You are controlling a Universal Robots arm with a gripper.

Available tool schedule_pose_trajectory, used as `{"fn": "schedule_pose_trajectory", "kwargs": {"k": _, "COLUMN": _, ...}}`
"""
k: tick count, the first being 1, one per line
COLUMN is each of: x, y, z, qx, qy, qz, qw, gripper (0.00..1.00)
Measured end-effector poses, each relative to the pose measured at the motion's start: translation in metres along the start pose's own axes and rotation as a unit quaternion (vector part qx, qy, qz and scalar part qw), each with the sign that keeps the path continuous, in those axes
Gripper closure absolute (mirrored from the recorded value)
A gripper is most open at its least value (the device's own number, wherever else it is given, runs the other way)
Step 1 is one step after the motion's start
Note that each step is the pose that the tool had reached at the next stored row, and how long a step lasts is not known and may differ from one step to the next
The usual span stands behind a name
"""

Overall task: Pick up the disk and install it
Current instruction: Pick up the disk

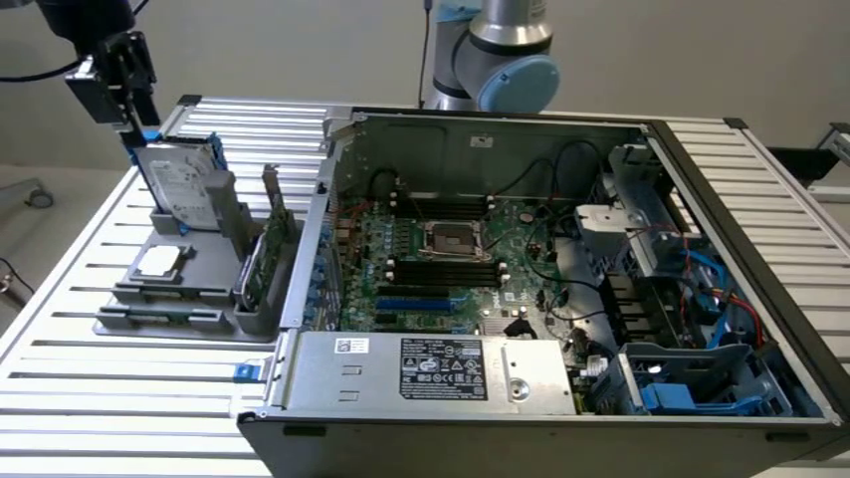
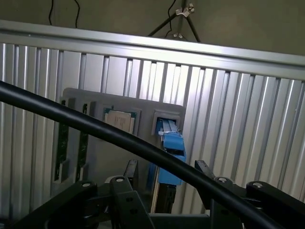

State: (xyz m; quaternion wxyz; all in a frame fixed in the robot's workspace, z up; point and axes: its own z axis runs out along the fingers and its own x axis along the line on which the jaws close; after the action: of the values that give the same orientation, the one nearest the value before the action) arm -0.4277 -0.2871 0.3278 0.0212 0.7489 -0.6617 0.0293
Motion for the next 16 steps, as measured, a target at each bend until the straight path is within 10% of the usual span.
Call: {"fn": "schedule_pose_trajectory", "kwargs": {"k": 16, "x": -0.011, "y": 0.0071, "z": 0.0283, "qx": 0.0025, "qy": -0.0045, "qz": -0.001, "qw": 1.0000, "gripper": 0.40}}
